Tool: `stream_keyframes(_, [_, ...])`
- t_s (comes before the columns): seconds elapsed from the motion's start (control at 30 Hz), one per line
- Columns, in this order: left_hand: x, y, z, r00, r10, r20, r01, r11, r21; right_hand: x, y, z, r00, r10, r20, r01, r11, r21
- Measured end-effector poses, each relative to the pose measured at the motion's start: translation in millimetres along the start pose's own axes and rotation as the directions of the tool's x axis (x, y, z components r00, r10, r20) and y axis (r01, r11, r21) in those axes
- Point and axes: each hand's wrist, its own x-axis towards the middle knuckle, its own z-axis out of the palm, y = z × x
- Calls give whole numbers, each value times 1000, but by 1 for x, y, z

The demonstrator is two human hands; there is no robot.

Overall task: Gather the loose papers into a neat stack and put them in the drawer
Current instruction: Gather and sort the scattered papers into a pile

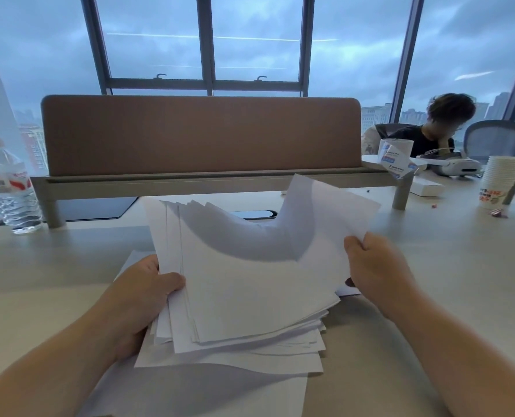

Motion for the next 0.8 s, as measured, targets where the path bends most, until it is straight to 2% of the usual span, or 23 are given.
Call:
stream_keyframes(0.1, [0, 1, 1, 1000, -9, -12, 9, 1000, -21, -1, -8, -9, 992, -47, -114, 53, 997, 55])
stream_keyframes(0.17, [0, 1, 2, 1000, -15, -21, 15, 1000, -27, -7, -15, -14, 975, -137, -174, 145, 989, 31])
stream_keyframes(0.33, [0, 1, 2, 1000, -13, -28, 12, 1000, -28, -27, -25, -9, 898, -362, -249, 379, 925, 22])
stream_keyframes(0.4, [-2, 2, 3, 1000, -12, -27, 11, 999, -31, -35, -26, -1, 840, -484, -247, 505, 863, 25])
stream_keyframes(0.47, [-4, 3, 3, 999, -14, -30, 13, 999, -36, -41, -27, 11, 806, -565, -176, 577, 816, 26])
stream_keyframes(0.57, [-8, 5, 3, 999, -20, -44, 18, 999, -34, -47, -26, 25, 744, -669, 5, 668, 744, 17])
stream_keyframes(0.73, [-13, 9, 5, 1000, -20, -20, 19, 999, -47, -66, -30, 48, 499, -833, 238, 866, 482, -131])
stream_keyframes(0.8, [-18, 12, 8, 1000, -2, -15, 1, 998, -65, -73, -35, 55, 460, -797, 391, 886, 444, -137])
